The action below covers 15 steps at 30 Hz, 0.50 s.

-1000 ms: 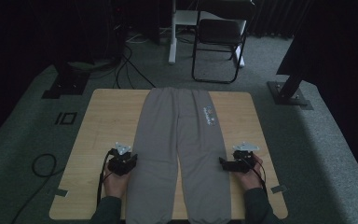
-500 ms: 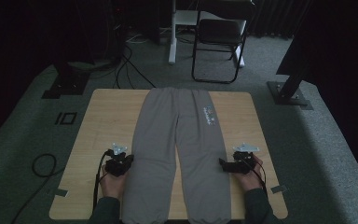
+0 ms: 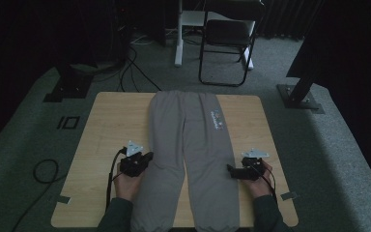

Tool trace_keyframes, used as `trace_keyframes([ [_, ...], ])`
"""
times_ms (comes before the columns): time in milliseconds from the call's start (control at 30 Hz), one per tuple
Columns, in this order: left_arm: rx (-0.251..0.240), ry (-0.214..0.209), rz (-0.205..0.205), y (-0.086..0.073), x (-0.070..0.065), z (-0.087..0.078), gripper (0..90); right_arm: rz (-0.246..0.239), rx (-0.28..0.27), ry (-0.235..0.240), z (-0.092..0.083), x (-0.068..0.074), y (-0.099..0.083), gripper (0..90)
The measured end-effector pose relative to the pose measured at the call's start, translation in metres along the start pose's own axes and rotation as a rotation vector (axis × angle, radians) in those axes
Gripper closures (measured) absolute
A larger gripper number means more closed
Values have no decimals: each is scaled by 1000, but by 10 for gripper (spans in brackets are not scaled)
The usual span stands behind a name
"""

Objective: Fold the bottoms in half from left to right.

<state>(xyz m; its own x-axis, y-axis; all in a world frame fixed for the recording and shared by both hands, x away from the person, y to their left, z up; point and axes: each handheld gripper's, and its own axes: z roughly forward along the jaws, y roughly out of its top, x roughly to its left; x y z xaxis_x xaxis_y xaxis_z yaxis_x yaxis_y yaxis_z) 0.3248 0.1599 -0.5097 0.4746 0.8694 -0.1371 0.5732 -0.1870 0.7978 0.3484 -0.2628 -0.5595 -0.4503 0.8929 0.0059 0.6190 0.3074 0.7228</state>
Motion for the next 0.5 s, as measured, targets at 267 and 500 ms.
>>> trace_keyframes([
  [267, -3, -127, 118, 43, -55, 29, 899, -2, 1, 4, 0, 0, 0, 105],
  [500, -14, -249, 228, 88, -123, 61, 900, 24, -27, -16, -10, -10, -3, 317],
])
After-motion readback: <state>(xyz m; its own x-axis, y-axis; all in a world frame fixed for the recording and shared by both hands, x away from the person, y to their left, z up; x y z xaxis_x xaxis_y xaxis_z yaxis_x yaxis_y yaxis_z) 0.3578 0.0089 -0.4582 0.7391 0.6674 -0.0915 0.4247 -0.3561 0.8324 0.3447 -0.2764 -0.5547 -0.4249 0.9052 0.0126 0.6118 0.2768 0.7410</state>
